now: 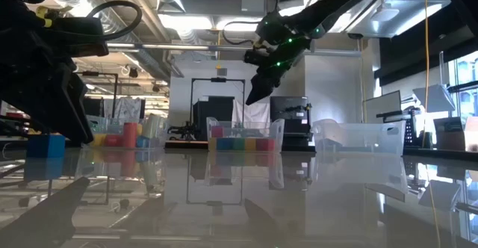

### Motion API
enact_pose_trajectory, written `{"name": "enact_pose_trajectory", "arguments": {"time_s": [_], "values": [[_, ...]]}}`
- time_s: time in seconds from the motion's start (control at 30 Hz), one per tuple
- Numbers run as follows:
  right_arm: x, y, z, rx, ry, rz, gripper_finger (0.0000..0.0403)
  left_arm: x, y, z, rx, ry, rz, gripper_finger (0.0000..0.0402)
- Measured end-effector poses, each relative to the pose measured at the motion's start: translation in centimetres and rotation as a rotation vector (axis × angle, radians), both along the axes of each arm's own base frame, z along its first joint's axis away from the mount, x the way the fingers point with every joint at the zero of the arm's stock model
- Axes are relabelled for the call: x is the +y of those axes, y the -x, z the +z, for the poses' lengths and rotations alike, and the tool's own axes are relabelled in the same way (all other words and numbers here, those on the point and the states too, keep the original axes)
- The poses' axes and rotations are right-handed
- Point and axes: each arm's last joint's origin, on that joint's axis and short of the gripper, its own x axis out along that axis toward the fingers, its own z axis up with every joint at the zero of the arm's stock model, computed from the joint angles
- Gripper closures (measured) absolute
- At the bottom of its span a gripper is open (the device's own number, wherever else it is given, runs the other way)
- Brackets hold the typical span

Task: Sort blocks by size
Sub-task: Put the triangular yellow block into the right bin

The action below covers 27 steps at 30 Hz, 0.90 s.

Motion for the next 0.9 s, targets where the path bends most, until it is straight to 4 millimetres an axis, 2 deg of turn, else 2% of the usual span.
{"name": "enact_pose_trajectory", "arguments": {"time_s": [0.1, 0.2, 0.5, 0.7, 0.9], "values": [[1.0, 0.2, 1.4, 0.022, -0.008, 0.039, 0.017, 0.0, 0.0, 0.0, 0.0, 0.0, 0.0, 0.0174], [3.0, 0.5, 3.9, 0.053, 0.001, 0.099, 0.0169, 0.0, 0.0, 0.0, 0.0, 0.0, 0.001, 0.0174], [12.0, 3.2, 10.0, 0.131, -0.05, 0.275, 0.0169, 0.0, 0.0, 0.0, -0.001, -0.001, -0.003, 0.0174], [17.8, 5.4, 11.9, 0.163, -0.117, 0.346, 0.0168, 0.0, 0.0, 0.0, -0.004, 0.001, -0.003, 0.0174], [23.1, 7.0, 11.5, 0.283, -0.16, 0.397, 0.0168, -0.1, 0.1, 0.0, 0.004, -0.005, -0.007, 0.0174]]}}
